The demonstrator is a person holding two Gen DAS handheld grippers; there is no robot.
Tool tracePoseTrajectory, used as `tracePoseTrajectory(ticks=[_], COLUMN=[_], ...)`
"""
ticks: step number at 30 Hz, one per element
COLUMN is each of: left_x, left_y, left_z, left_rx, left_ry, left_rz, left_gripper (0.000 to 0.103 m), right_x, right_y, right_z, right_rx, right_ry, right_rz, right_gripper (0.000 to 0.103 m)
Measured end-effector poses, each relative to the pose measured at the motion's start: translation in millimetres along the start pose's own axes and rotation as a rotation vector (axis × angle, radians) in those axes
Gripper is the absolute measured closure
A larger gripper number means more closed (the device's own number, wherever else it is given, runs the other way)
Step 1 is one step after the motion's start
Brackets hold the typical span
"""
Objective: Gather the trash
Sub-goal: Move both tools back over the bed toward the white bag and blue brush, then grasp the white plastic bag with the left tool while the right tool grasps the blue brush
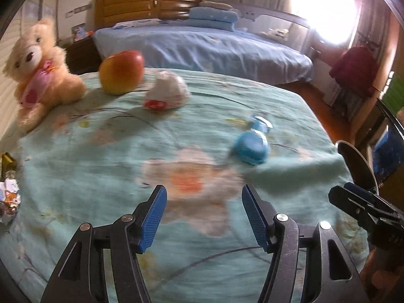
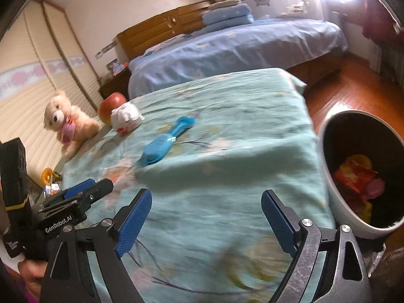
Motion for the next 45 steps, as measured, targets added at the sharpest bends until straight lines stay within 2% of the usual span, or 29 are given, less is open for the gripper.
tracePoseTrajectory(ticks=[8,16,22,27,28,29,30,33,35,37,38,39,40,41,45], left_x=[-11,-42,-69,-98,-104,-110,-114,-131,-144,-152,-157,-160,-161,-160,-155], left_y=[-17,-56,-86,-108,-112,-115,-118,-123,-124,-123,-123,-123,-123,-123,-121], left_z=[-29,-47,-55,-54,-53,-51,-49,-45,-43,-42,-40,-40,-39,-38,-39], left_rx=[0.024,0.025,0.01,0.001,0.0,-0.001,0.0,0.002,0.01,0.012,0.006,0.006,0.007,0.01,0.024], left_ry=[-0.037,-0.047,-0.049,-0.028,-0.022,-0.021,-0.023,-0.044,-0.054,-0.061,-0.068,-0.065,-0.062,-0.06,-0.049], left_rz=[-0.003,-0.006,0.004,-0.005,-0.006,-0.007,-0.006,-0.005,-0.016,-0.026,-0.037,-0.047,-0.046,-0.039,-0.026], left_gripper=[0.041,0.039,0.036,0.034,0.032,0.026,0.023,0.023,0.023,0.028,0.042,0.049,0.051,0.061,0.07], right_x=[-26,-54,-75,-89,-92,-93,-95,-96,-94,-93,-92,-91,-89,-89,-88], right_y=[-11,-22,-32,-40,-42,-43,-45,-49,-50,-50,-50,-49,-48,-48,-49], right_z=[-29,-52,-59,-60,-60,-60,-59,-53,-45,-42,-40,-39,-36,-34,-28], right_rx=[0.033,0.07,0.106,0.14,0.148,0.155,0.165,0.181,0.178,0.183,0.186,0.187,0.179,0.171,0.128], right_ry=[-0.027,-0.033,-0.016,0.02,0.029,0.036,0.046,0.069,0.05,0.035,0.028,0.014,-0.005,-0.017,-0.069], right_rz=[-0.023,-0.045,-0.072,-0.088,-0.091,-0.092,-0.095,-0.094,-0.097,-0.097,-0.096,-0.095,-0.093,-0.092,-0.081], right_gripper=[0.013,0.014,0.026,0.027,0.031,0.034,0.04,0.065,0.065,0.065,0.065,0.065,0.065,0.065,0.065])
Point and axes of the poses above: each gripper's, at about its wrist camera, not at the fingertips, and x roughly against the way its jaws point, z to its right, y to its underside, the point moved 4 cm from there along -x, roughly the way its jaws point, and after that the axes turned 4 degrees about x, right-handed, at the moved point
